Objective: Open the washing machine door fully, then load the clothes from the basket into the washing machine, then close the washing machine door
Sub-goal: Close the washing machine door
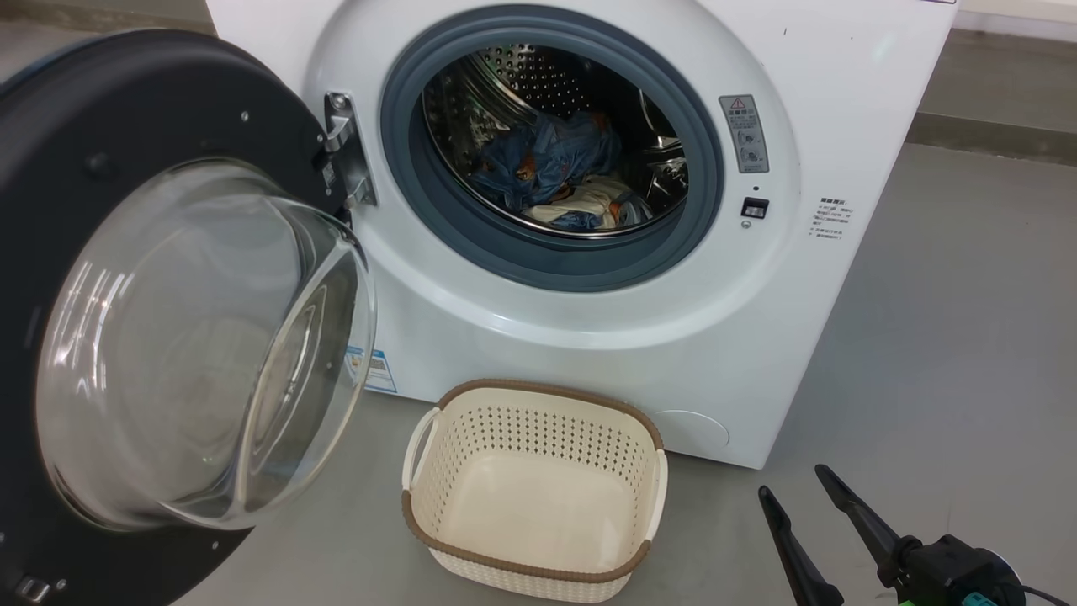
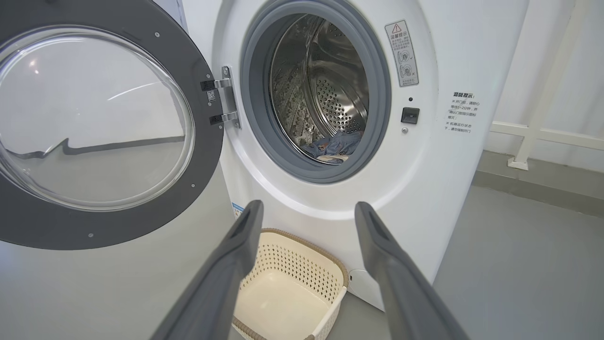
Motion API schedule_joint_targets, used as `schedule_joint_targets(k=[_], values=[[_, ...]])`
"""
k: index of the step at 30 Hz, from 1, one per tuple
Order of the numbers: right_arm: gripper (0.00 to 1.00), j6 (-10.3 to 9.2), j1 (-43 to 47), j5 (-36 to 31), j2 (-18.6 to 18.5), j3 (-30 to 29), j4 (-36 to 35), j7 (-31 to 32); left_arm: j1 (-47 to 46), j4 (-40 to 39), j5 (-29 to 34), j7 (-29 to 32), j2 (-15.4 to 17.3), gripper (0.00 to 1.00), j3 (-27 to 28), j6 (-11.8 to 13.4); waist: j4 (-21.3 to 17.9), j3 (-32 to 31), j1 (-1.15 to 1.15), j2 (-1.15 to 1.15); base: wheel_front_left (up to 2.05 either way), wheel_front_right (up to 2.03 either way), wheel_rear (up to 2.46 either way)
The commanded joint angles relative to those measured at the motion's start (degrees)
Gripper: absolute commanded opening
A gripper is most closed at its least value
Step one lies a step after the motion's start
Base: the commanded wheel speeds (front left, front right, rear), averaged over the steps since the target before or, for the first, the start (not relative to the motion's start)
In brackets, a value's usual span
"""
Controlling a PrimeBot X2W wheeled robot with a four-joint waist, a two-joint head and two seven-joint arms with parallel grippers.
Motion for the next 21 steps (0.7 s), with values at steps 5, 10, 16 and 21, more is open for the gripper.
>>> schedule_joint_targets(k=[5, 10, 16, 21], values=[[1.00, 0.08, -0.56, 0.08, -0.34, 0.54, -1.58, -0.27, 1.72, -7.76, -0.91, 6.11, 0.77, 0.00, -1.32, 2.47, 0.38, 0.10, 0.00, 0.00, 0.00, 0.00, 0.00], [1.00, 0.08, -0.44, -0.06, -0.01, 0.20, -1.60, -0.27, 3.12, -13.13, -1.52, 9.86, -0.62, 0.00, -2.35, 4.41, 0.70, 0.20, 0.00, 0.00, 0.00, 0.00, 0.00], [1.00, 0.08, -0.40, -0.07, 0.31, 0.01, -1.69, -0.27, 4.42, -18.63, -1.95, 12.88, -2.59, 0.00, -3.66, 6.47, 1.18, 0.38, 0.00, 0.00, 0.00, 0.00, 0.00], [1.00, 0.08, -0.58, -0.08, 0.73, -0.01, -1.72, -0.27, 5.80, -24.07, -2.39, 15.84, -4.66, 0.00, -5.22, 8.38, 1.51, 0.56, 0.00, 0.00, 0.00, 0.00, 0.00]])
